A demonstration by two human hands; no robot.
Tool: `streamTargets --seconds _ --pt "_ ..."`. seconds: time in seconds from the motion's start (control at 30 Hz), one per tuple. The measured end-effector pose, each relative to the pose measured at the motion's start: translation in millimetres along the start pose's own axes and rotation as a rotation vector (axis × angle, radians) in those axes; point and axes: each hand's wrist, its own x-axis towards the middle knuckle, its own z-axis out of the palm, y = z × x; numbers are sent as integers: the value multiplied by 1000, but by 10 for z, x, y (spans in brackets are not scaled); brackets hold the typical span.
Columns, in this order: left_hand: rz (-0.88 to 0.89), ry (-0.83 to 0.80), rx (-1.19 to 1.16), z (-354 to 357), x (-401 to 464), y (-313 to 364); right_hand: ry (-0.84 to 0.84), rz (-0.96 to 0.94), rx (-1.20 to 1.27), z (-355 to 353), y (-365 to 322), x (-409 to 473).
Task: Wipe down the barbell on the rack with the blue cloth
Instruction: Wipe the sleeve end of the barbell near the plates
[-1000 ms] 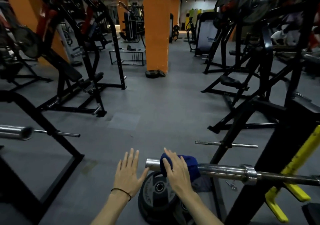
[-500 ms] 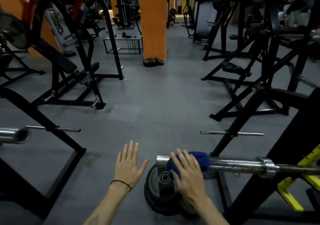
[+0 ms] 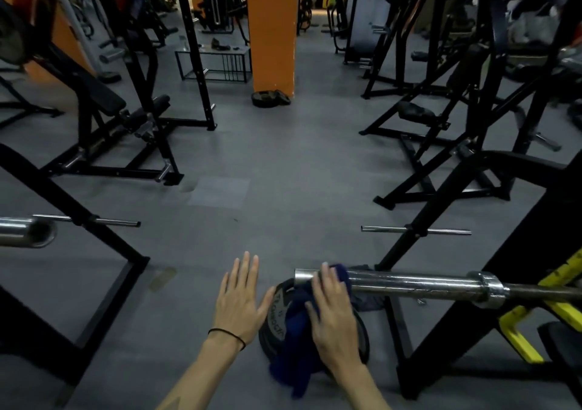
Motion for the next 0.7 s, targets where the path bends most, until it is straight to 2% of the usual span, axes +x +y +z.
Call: streamTargets --seconds 0.07,0.13,0.17,0.27,0.3,0.33,0.43,0.47,0.5,0.57,0.63,0.67,0.7 --pt "-13 -3 -8 13 -45 -20 49 215 30 -29 -2 161" --pt "-24 -12 -26 35 -58 -33 34 275 14 4 -176 307" --pt "-32 -3 -35 54 -53 -32 -3 206 -2 57 -282 348" --pt "-48 -28 -38 105 -45 2 -131 -217 -110 129 -236 399" --pt "-42 -24 -31 106 -36 11 -117 -258 -133 94 -99 439" --pt "-39 -17 -33 91 -29 26 -73 -211 -139 46 46 466" --pt "-39 -15 -43 81 -20 92 133 220 -77 -78 242 461" --pt "-46 -23 -43 85 -21 119 163 298 -65 -47 137 470" --pt "-49 -38 -45 107 -15 128 137 295 -47 0 -29 482" --pt "-46 -92 -45 125 -12 149 -23 51 -24 118 -287 410" --pt "-28 -86 -36 162 -5 147 -85 -195 -59 95 -160 399" --pt "-30 -89 -51 152 -1 160 -67 -208 -85 46 5 419" --pt "-31 -77 -71 147 7 177 -22 -141 -95 -4 183 421"
